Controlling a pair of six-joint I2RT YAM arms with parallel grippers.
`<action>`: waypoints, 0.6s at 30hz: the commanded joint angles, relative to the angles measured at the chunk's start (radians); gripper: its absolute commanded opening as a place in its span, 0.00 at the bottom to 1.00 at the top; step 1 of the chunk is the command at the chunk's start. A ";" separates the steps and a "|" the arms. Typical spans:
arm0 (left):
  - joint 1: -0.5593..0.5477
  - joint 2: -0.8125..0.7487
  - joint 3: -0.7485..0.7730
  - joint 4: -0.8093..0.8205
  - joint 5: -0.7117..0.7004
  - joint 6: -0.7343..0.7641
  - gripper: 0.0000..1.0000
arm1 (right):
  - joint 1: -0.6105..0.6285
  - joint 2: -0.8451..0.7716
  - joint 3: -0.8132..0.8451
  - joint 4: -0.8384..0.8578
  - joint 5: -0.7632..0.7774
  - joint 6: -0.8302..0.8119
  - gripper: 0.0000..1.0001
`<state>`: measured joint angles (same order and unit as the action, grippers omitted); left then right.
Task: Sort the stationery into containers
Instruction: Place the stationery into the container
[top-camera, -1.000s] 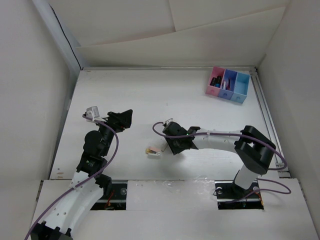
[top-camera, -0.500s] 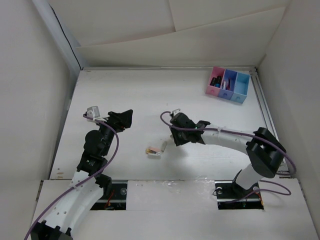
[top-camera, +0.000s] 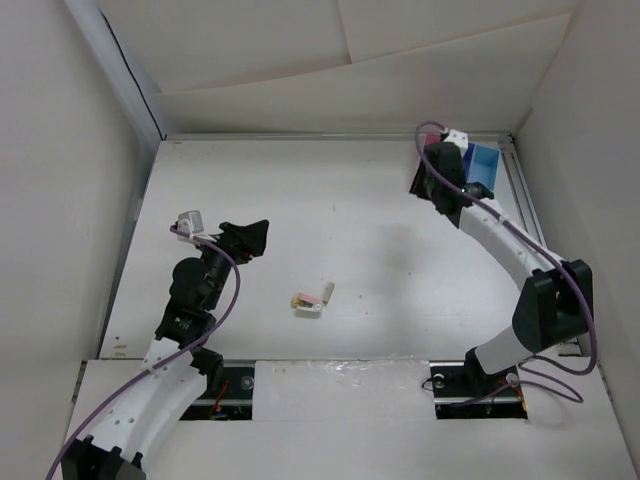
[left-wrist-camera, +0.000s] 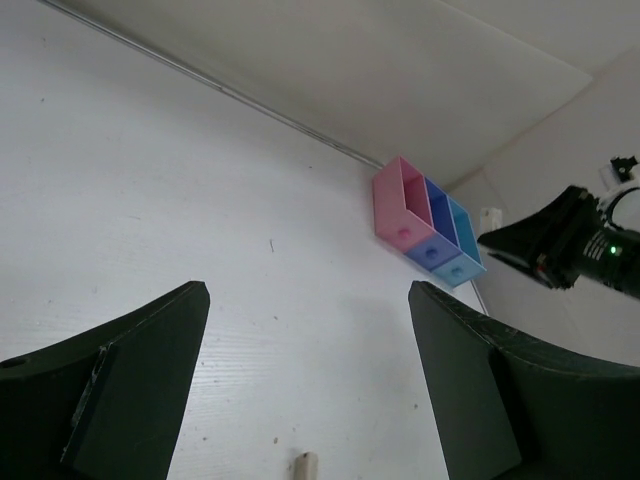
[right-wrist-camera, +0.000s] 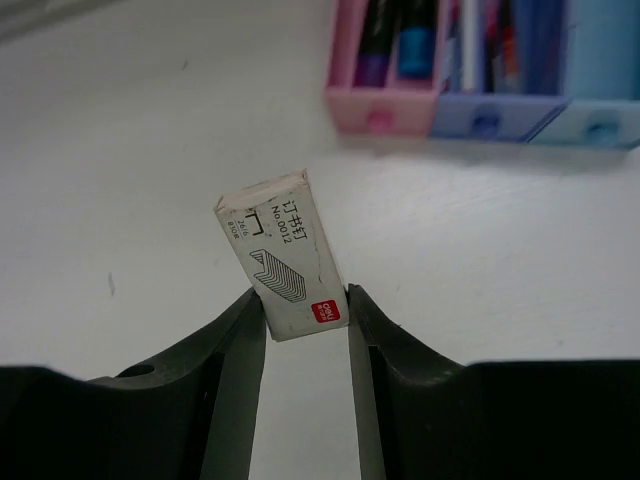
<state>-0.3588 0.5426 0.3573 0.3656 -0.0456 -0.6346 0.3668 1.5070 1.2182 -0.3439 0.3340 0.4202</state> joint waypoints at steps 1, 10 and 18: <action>-0.002 0.008 0.005 0.059 0.018 0.003 0.79 | -0.110 0.076 0.108 0.053 0.140 0.037 0.01; -0.002 0.026 0.005 0.068 0.027 0.003 0.79 | -0.344 0.308 0.279 0.040 0.152 0.046 0.01; -0.002 0.036 0.005 0.078 0.036 -0.007 0.79 | -0.463 0.375 0.343 0.040 0.083 0.046 0.08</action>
<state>-0.3588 0.5770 0.3573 0.3775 -0.0296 -0.6365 -0.0757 1.8870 1.4860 -0.3294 0.4458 0.4507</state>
